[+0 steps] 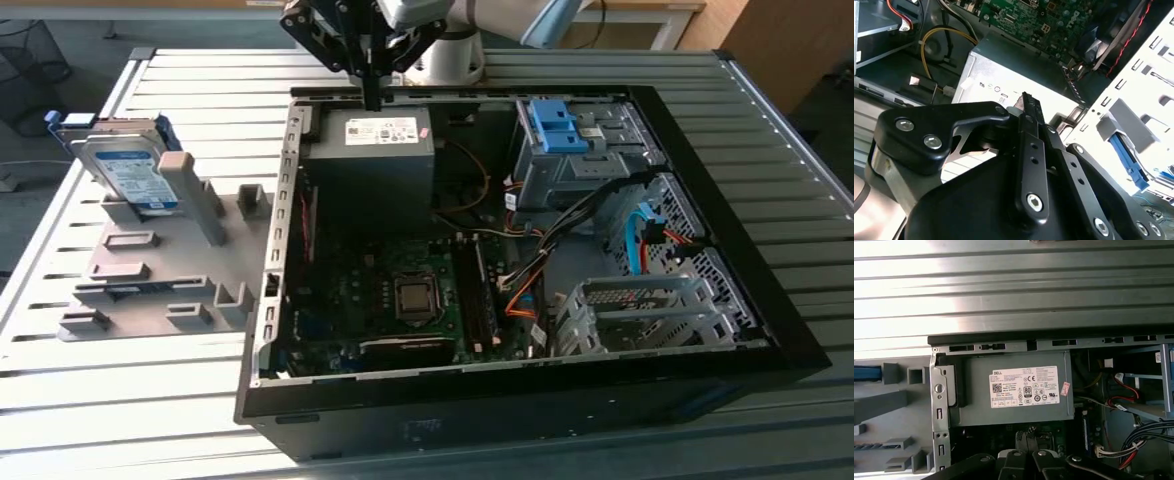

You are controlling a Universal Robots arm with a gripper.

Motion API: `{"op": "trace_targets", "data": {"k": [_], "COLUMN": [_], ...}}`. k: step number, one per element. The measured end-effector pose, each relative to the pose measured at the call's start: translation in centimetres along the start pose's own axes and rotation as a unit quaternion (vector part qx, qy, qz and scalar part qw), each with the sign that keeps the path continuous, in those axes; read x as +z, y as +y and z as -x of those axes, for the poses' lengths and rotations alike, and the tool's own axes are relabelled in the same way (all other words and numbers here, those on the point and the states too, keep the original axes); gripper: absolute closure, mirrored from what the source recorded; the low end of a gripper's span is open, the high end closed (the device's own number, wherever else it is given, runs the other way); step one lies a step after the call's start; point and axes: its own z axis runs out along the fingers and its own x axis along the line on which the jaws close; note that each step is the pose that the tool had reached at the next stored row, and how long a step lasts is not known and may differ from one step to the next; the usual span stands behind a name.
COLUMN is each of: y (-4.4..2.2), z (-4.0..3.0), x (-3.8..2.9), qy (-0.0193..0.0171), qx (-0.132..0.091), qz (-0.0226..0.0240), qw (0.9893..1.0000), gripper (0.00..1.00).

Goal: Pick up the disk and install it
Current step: 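Reach for the disk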

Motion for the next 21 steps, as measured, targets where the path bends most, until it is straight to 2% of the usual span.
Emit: {"op": "trace_targets", "data": {"k": [8, 13, 14, 15, 21], "y": [-0.05, -0.07, -0.09, -0.14, -0.16], "z": [-0.66, -0.82, -1.07, -1.51, -1.67], "x": [0.10, 0.12, 0.24, 0.70, 0.71], "qy": [0.0002, 0.0002, 0.0002, 0.0006, 0.0006], "qx": [0.000, 0.000, 0.000, 0.000, 0.000], "qz": [0.0000, 0.0000, 0.0000, -0.0001, 0.0000], "qw": [1.0000, 1.0000, 1.0000, 1.0000, 1.0000], "gripper": [0.89, 0.89, 0.89, 0.89, 0.89]}}
